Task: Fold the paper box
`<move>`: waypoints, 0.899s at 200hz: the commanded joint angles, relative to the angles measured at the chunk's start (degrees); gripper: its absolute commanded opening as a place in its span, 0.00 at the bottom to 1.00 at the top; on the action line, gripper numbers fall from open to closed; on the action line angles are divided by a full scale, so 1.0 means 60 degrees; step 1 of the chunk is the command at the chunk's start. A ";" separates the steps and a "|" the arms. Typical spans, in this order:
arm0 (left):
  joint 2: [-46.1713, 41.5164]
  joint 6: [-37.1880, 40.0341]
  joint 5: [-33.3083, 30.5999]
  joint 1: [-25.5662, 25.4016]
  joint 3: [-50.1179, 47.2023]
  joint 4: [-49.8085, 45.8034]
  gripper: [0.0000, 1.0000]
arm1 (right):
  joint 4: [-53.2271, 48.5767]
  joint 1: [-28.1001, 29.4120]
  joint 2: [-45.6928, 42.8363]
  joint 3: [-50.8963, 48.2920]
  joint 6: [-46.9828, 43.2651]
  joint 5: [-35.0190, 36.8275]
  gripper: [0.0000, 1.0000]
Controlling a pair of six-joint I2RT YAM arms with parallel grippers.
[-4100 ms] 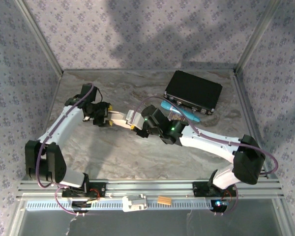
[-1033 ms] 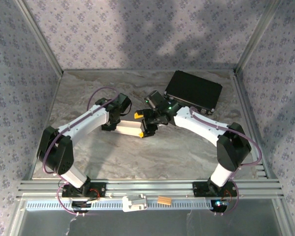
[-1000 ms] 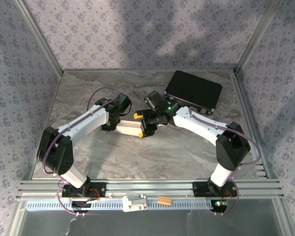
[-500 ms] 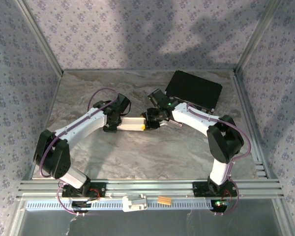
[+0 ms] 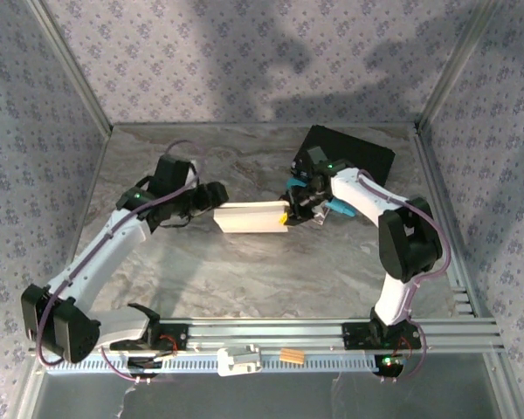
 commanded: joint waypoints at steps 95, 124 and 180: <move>0.1919 1.1415 -0.0644 -0.1789 0.0912 -0.1782 0.81 | -0.2611 -0.0264 0.0847 0.0750 -0.3322 -0.1082 0.27; 0.2091 1.1468 -0.0595 -0.2478 0.0664 -0.1767 0.79 | -0.2487 -0.0286 0.0862 0.0752 -0.3253 -0.1152 0.27; 0.2277 1.1056 -0.1809 -0.2834 0.0260 -0.1279 0.54 | -0.2279 -0.0346 0.0705 0.0314 -0.3250 -0.1174 0.27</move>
